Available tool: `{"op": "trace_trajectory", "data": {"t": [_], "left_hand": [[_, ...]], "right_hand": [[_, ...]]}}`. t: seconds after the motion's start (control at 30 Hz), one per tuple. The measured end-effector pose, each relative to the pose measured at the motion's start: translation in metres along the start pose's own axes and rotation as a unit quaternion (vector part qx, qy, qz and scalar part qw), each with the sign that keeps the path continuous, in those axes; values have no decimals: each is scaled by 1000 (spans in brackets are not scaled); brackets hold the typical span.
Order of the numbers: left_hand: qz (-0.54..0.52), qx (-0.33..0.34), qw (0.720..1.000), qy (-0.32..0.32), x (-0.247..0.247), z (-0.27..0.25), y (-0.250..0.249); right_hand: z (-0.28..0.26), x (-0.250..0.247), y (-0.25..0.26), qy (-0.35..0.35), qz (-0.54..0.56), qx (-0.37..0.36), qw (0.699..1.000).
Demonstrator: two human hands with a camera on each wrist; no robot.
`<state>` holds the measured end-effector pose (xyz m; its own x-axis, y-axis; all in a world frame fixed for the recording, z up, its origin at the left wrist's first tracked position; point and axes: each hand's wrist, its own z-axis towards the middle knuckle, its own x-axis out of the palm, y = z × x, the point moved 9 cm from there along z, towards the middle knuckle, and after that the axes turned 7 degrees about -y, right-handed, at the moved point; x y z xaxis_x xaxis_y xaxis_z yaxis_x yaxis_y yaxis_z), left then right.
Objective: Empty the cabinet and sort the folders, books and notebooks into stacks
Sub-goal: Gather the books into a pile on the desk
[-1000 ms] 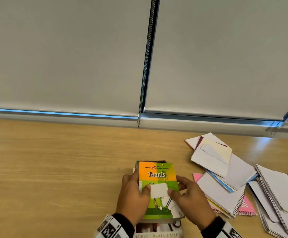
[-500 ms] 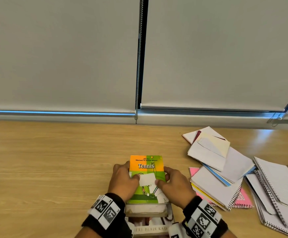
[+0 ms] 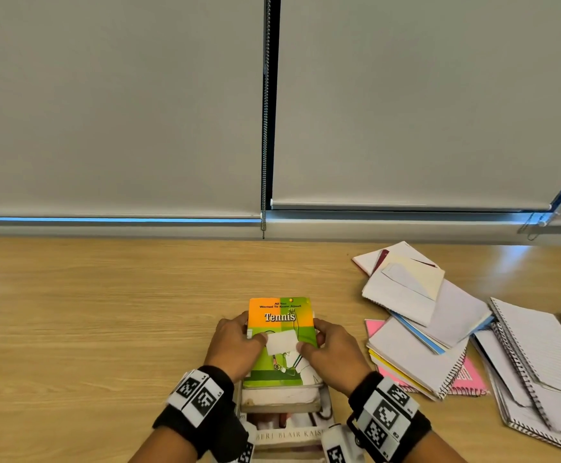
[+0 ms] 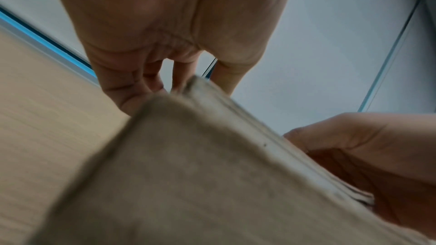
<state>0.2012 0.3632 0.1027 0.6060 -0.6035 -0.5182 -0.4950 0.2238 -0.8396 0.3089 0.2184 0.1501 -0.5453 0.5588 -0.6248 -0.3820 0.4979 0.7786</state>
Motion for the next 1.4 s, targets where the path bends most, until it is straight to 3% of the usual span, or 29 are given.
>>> {"op": "trace_trajectory", "data": {"t": [0.2, 0.37, 0.47, 0.6, 0.77, 1.0, 1.23, 1.4], "left_hand": [[-25, -4, 1000, 9, -4, -4, -4], [-104, -171, 978, 57, 1, -28, 46], [-127, -214, 958, 144, 24, -47, 65], [-156, -207, 955, 142, 33, -51, 62], [-171, -216, 955, 108, 34, -67, 56], [-223, -263, 933, 103, 73, -103, 72], [-291, -262, 913, 113, 81, -110, 47], [-369, -251, 885, 131, 90, -118, 30]], "right_hand": [[2, 5, -7, 12, -8, 14, 1000], [-10, 8, -64, 12, 128, 186, 974], [-26, 40, -95, 110, 201, 290, 929], [-25, 71, -94, 179, 266, 242, 916], [-36, 67, -84, 179, 294, 221, 913], [-64, 38, -112, 189, 306, 227, 905], [-60, 27, -108, 211, 409, 254, 851], [-63, 26, -107, 235, 434, 253, 832]]}}
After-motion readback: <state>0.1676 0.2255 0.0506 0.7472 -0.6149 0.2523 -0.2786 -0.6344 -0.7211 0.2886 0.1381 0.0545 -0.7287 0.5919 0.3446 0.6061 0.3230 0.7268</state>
